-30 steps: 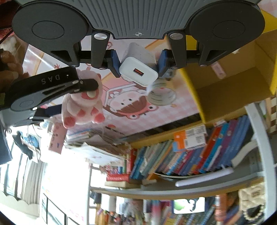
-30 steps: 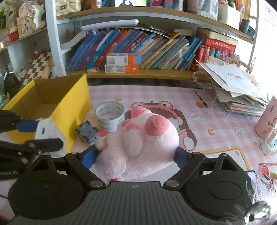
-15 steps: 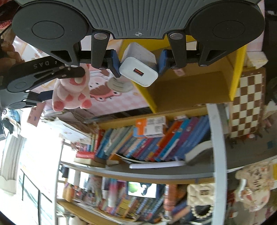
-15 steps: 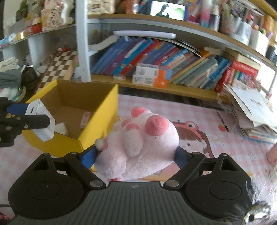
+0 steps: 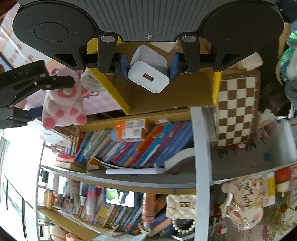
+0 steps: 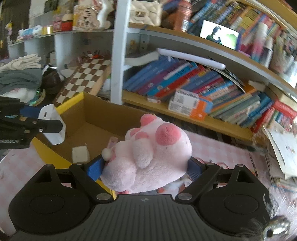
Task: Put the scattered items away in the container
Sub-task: 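Lift and carry the charger and plush pig with both tools over the yellow box, then lower both tools into the box and open them to release charger and pig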
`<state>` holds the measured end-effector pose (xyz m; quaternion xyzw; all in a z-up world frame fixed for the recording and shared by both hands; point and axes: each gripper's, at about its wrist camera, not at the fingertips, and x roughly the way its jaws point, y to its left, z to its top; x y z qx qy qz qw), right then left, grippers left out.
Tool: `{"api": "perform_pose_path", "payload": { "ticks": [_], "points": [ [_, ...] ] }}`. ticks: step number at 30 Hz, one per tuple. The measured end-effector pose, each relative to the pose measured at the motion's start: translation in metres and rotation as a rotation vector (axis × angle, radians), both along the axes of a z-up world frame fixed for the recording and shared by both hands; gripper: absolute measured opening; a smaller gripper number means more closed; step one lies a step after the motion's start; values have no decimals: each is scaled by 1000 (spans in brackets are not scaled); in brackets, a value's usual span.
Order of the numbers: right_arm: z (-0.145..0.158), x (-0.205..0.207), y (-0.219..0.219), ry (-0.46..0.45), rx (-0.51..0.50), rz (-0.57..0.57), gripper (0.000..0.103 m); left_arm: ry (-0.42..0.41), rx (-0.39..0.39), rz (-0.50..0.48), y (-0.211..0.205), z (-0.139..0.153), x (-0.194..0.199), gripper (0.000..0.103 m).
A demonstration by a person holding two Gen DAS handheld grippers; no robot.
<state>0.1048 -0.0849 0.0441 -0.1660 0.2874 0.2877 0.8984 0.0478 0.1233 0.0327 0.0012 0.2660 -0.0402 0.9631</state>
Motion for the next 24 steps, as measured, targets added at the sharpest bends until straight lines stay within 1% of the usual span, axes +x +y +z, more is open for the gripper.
{"api": "perform_pose_path", "payload": {
  "ticks": [7, 12, 17, 24],
  "points": [
    [7, 11, 28, -27, -14, 76, 89, 6, 69, 26, 17, 4, 18, 43],
    [7, 18, 48, -41, -35, 124, 89, 30, 108, 16, 25, 1, 36, 43],
    [-2, 28, 68, -49, -72, 168, 89, 77, 129, -8, 29, -7, 57, 43],
    [-22, 45, 93, -23, -130, 222, 89, 130, 140, -21, 31, -17, 87, 43]
  ]
}}
